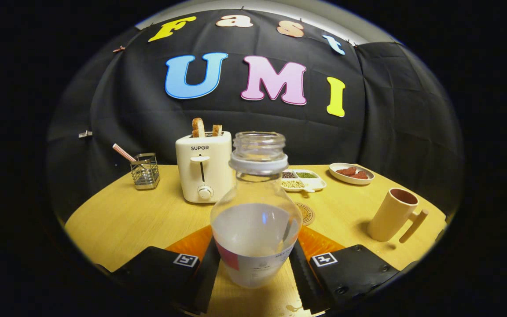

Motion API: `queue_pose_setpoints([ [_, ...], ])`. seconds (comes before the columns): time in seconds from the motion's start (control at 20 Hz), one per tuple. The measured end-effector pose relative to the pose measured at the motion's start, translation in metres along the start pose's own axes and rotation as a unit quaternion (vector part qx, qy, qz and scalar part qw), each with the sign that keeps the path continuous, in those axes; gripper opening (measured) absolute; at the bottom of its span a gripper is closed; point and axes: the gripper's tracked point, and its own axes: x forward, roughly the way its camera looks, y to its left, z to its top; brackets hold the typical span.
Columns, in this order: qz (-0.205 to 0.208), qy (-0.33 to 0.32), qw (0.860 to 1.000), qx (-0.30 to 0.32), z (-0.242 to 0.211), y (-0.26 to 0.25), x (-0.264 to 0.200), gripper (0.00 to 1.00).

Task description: Take the bottle from table, then pour the juice into the cup, finally place the bottle on the coaster

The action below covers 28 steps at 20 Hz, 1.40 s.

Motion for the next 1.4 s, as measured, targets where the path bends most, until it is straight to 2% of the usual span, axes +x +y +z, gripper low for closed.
queue_pose_setpoints([
  [0.15, 0.013, 0.004, 1.0, -0.007, -0.001, 0.004, -0.005, 0.75],
  [0.45, 0.007, 0.014, 1.0, 0.007, 0.011, -0.006, -0.017, 0.72],
  [0.8, 0.002, 0.023, 0.991, 0.133, 0.05, -0.036, -0.033, 0.71],
  [1.1, -0.004, 0.037, 0.961, 0.273, 0.075, -0.076, -0.033, 0.71],
  [1.4, 0.003, 0.035, 0.916, 0.399, 0.089, -0.111, -0.023, 0.71],
])
